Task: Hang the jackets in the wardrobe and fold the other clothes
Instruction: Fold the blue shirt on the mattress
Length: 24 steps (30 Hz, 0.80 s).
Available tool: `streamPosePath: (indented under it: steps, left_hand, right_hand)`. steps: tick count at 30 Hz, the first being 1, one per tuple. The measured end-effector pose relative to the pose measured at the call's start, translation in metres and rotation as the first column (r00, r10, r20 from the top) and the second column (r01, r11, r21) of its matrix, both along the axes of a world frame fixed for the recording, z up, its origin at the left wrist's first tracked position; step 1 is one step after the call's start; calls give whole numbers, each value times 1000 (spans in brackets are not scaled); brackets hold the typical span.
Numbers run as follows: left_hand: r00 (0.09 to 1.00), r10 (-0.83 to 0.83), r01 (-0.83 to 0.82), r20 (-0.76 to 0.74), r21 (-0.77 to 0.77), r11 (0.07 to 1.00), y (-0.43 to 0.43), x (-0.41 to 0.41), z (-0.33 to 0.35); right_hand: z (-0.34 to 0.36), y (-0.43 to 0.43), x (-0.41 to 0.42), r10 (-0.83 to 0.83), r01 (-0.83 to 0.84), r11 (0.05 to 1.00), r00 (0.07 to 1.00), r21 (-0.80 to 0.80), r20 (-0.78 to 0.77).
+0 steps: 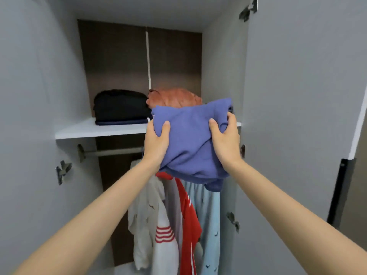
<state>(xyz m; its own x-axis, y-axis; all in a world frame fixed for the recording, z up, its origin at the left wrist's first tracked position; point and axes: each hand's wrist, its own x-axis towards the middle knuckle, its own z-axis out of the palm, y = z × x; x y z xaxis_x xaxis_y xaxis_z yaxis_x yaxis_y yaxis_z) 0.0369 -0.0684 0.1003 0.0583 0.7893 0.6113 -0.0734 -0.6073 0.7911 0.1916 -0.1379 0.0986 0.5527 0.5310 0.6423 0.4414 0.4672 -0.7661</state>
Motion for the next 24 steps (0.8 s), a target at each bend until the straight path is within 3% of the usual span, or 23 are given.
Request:
streamPosePath:
  steps: [6, 11, 17, 24]
  left_hand:
    - [993, 95, -103, 65, 138, 985, 77, 19, 85]
    - [977, 196, -208, 85, 164, 964, 136, 5, 138]
    - [936, 339, -352, 99, 189, 917, 205, -35, 167]
    - [921, 366, -388, 137, 207, 898, 297, -84, 191]
  right_hand:
    - [86, 91, 25, 122, -129, 985, 990, 113, 69]
    - [137, 161, 16, 229, -247, 957, 965, 150, 126]
    - [171, 238, -21, 292, -318, 933, 942, 167, 164]
    - [197, 338, -69, 339, -365, 915, 927, 170, 164]
